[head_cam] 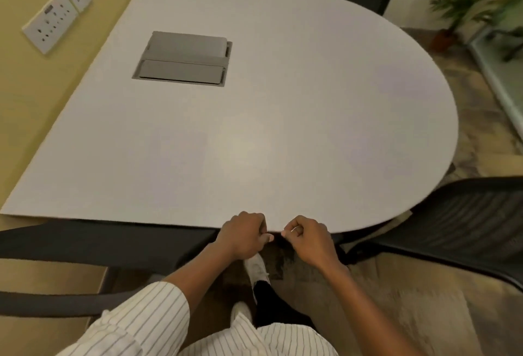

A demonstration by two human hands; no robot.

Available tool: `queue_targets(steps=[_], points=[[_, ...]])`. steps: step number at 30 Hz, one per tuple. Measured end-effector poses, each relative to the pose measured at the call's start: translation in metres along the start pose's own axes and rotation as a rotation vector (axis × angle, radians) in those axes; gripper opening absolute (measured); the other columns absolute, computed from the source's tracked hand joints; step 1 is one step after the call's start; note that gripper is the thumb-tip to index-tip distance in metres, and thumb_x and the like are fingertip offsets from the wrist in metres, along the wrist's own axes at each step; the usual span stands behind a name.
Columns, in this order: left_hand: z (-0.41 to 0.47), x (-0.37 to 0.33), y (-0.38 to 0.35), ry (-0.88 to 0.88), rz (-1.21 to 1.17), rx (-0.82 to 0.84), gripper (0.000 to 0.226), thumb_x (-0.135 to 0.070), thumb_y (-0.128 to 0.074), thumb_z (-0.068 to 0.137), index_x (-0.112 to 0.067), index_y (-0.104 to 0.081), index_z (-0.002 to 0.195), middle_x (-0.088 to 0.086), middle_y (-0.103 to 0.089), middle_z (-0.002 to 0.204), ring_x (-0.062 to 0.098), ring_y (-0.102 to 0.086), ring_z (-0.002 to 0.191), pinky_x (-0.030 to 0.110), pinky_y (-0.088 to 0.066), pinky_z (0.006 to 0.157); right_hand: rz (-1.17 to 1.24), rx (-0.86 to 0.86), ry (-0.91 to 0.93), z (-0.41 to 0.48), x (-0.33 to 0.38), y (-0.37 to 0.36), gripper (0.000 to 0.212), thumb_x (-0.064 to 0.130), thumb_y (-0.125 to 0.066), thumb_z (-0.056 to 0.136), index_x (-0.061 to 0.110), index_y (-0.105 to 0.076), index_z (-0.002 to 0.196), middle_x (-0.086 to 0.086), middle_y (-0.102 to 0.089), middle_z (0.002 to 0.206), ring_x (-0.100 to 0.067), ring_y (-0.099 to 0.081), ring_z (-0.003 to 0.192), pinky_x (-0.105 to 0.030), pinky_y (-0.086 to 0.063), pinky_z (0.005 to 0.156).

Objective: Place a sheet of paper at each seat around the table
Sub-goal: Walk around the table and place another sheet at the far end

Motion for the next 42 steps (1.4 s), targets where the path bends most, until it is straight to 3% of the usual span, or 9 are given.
queue_targets(steps=[3,7,14,19,23,29,34,39,42], points=[[-0.018,-0.008,-0.035,-0.021,-0.011,0.066,0.03,-0.052,-0.07,0.096,-0.023,-0.069,0.105,-0.003,-0.073,0.1,0.02,-0.069,0.093,0.043,-0.06,0.087,0.041,-0.033,-0.082,-0.04,-0.041,-0.004,0.011,0.039,-0.079,0.092,0.033,-0.072,0.086,0.007,-0.071,0.07,-0.007,-0.067,0.07,-0.028,-0.054,0.065],[-0.038,-0.007,-0.083,-0.001,-0.028,0.142,0.027,-0.05,-0.073,0.095,-0.024,-0.068,0.097,-0.004,-0.072,0.096,0.019,-0.071,0.09,0.045,-0.063,0.087,0.048,-0.058,-0.193,-0.088,-0.106,-0.01,0.016,0.037,-0.081,0.088,0.033,-0.071,0.077,0.007,-0.067,0.065,-0.007,-0.065,0.067,-0.035,-0.056,0.067],[-0.043,-0.026,-0.147,-0.002,0.067,0.229,0.026,-0.048,-0.074,0.095,-0.023,-0.065,0.093,-0.002,-0.071,0.093,0.019,-0.07,0.086,0.044,-0.063,0.083,0.111,-0.104,-0.335,-0.154,-0.205,-0.005,0.013,0.035,-0.078,0.094,0.029,-0.071,0.085,0.01,-0.063,0.066,-0.004,-0.059,0.063,-0.023,-0.037,0.055],[-0.036,-0.072,-0.186,-0.005,0.16,0.27,0.03,-0.05,-0.075,0.093,-0.022,-0.065,0.09,0.0,-0.072,0.095,0.02,-0.071,0.087,0.038,-0.062,0.077,0.164,-0.124,-0.402,-0.192,-0.277,0.008,0.014,0.036,-0.078,0.094,0.029,-0.071,0.084,0.007,-0.061,0.064,-0.006,-0.059,0.064,-0.03,-0.048,0.061],[-0.024,-0.143,-0.22,-0.042,0.23,0.286,0.033,-0.053,-0.074,0.092,-0.025,-0.057,0.083,0.006,-0.072,0.101,0.027,-0.072,0.092,0.037,-0.056,0.074,0.18,-0.144,-0.43,-0.214,-0.343,0.031,0.014,0.04,-0.08,0.091,0.029,-0.074,0.085,0.009,-0.066,0.07,-0.01,-0.066,0.072,-0.038,-0.057,0.072],[-0.02,-0.298,-0.296,-0.138,0.248,0.311,0.034,-0.049,-0.072,0.097,-0.017,-0.071,0.11,0.009,-0.073,0.115,0.031,-0.072,0.106,0.041,-0.06,0.088,0.142,-0.126,-0.449,-0.247,-0.455,0.091,0.014,0.04,-0.078,0.092,0.029,-0.073,0.084,0.012,-0.065,0.07,-0.01,-0.065,0.073,-0.032,-0.05,0.068],[-0.021,-0.407,-0.361,-0.24,0.298,0.397,0.036,-0.048,-0.067,0.101,-0.017,-0.069,0.12,0.01,-0.068,0.124,0.031,-0.067,0.113,0.041,-0.056,0.093,0.157,-0.168,-0.54,-0.274,-0.54,0.141,0.02,0.039,-0.079,0.092,0.037,-0.065,0.077,0.015,-0.064,0.072,-0.019,-0.071,0.084,-0.031,-0.052,0.071],[-0.006,-0.503,-0.401,-0.396,0.375,0.463,0.033,-0.043,-0.066,0.103,-0.012,-0.072,0.109,0.014,-0.074,0.117,0.036,-0.069,0.111,0.042,-0.058,0.091,0.25,-0.261,-0.615,-0.291,-0.605,0.181,0.022,0.038,-0.079,0.092,0.039,-0.065,0.075,0.016,-0.069,0.079,-0.018,-0.071,0.085,-0.03,-0.051,0.072],[0.006,-0.553,-0.417,-0.438,0.454,0.481,0.03,-0.034,-0.064,0.104,-0.009,-0.073,0.116,0.019,-0.07,0.126,0.041,-0.067,0.117,0.043,-0.056,0.095,0.279,-0.276,-0.688,-0.298,-0.639,0.199,0.022,0.035,-0.078,0.092,0.037,-0.065,0.075,0.014,-0.073,0.083,-0.02,-0.073,0.088,-0.032,-0.054,0.075]])
Point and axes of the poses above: each hand's wrist, its own z-axis towards the middle knuckle, its own y-axis out of the back of the hand, x = y × z, the point moved 6 cm from there along z, towards the middle knuckle
